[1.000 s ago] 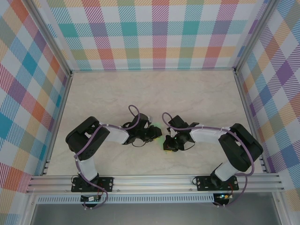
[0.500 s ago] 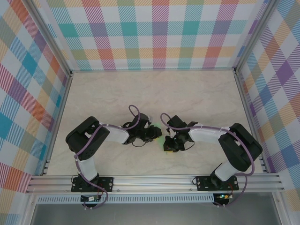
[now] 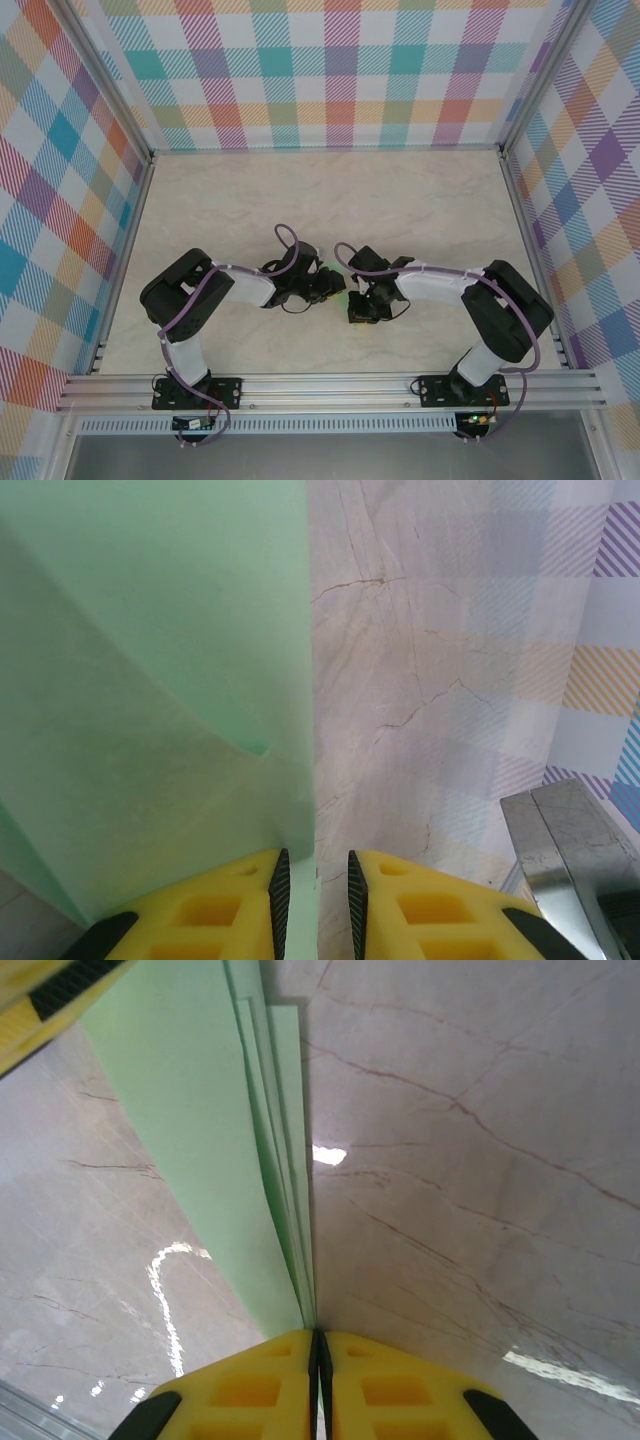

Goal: Fold a paper plane with a square sheet of paper (pick it up from the middle)
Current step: Fold the wing for the fifth time at the center of the table.

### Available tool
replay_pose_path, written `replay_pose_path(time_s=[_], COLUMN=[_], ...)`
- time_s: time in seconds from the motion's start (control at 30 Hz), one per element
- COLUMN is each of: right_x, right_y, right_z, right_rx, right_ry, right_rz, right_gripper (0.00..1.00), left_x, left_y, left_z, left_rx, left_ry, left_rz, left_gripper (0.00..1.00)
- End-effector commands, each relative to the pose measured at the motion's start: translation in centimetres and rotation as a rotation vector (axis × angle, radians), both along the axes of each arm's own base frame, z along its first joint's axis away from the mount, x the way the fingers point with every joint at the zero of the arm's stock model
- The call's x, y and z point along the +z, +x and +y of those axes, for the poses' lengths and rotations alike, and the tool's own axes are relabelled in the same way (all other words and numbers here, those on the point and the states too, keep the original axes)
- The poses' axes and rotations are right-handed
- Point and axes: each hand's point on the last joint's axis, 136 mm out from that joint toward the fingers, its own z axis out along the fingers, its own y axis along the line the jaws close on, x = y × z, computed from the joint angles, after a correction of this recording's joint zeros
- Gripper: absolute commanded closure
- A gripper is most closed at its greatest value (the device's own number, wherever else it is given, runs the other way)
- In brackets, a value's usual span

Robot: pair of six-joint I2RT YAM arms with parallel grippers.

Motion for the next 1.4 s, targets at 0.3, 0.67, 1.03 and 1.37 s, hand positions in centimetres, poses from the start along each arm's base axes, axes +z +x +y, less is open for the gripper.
replay_pose_path(time_s=[0.3, 0.67, 1.03, 1.37], right_x=[3.8, 5.9, 1.4, -1.2], right_y=[0.1, 2.7, 2.8, -0.1], right_z=[-0.2, 4.4, 3.6, 1.5], right_rx=[-0.073, -0.122, -0.159, -0.152], right_ry=[0.161, 0.509, 0.451, 0.399], right_rz=[-0.077, -0.019, 0.055, 0.117], right_gripper=[0.78, 0.95, 0.96, 0.96], left_x=[-1.4, -1.2, -1.4, -1.8], left_y=[-0.7, -0.8, -0.8, -1.0], left_z=[0.7, 0.7, 0.8, 1.0], left_rx=[-0.012, -0.013, -0.010, -0.007], left_ry=[0.058, 0.058, 0.063, 0.073], left_rz=[0.024, 0.024, 0.026, 0.036], left_gripper=[0.76, 0.76, 0.76, 0.76])
